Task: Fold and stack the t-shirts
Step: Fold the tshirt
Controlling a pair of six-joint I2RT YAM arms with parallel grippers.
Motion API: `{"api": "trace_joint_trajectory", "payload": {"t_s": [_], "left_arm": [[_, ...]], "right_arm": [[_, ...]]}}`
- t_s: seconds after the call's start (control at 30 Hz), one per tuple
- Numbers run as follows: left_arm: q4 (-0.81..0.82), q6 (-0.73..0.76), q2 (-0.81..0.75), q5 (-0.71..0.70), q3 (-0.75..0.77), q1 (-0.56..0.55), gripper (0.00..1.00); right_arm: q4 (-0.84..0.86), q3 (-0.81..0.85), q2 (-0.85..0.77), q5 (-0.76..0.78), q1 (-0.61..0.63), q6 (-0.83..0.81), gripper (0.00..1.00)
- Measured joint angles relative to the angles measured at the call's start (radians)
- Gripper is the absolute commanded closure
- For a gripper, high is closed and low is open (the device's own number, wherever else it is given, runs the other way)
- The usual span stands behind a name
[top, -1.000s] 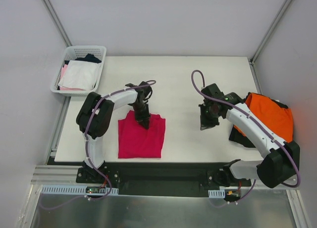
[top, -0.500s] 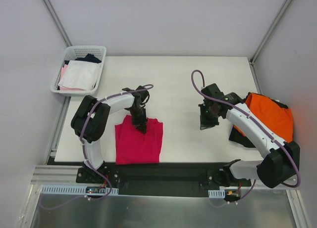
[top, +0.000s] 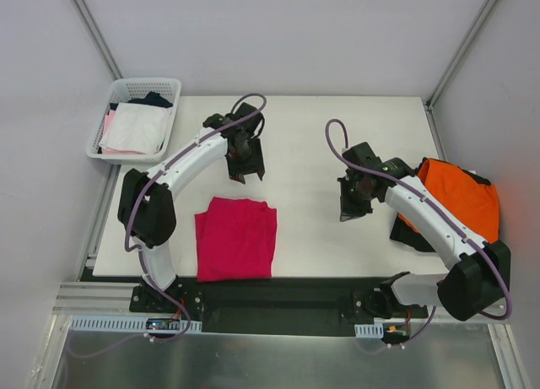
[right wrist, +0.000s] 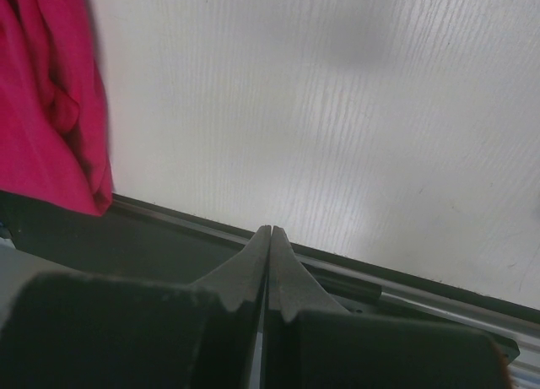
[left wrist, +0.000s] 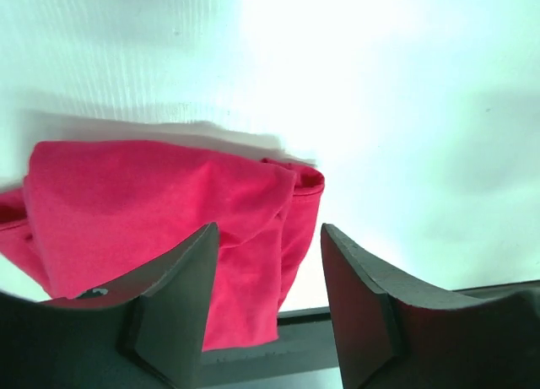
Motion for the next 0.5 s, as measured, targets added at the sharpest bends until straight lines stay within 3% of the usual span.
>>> {"api": "trace_joint_trajectory", "payload": {"t_s": [0.1,0.13,0.23,0.5], "left_arm": [[-0.035,-0.004,-0.038,-0.035,0.017,-0.027,0.6],[-0.04,-0.01,-0.06,-0.044,-0.003,-0.042,0.74],[-0.05,-0.046,-0.146,-0.064,-0.126,-0.112,1.0],[-0.116,-0.264,-0.29,-0.203,-0.48,-0.406,1.0]], "right_arm": [[0.002,0.0,0.0,-0.002,0.0,-0.001,0.99],[0.004,0.0,0.0,-0.005,0.0,-0.001,0.99],[0.014,-0.003,0.0,-0.01,0.001,0.0,0.99],[0.045,-0.076,-0.014,-0.022,0.008,0.005,0.99]]}}
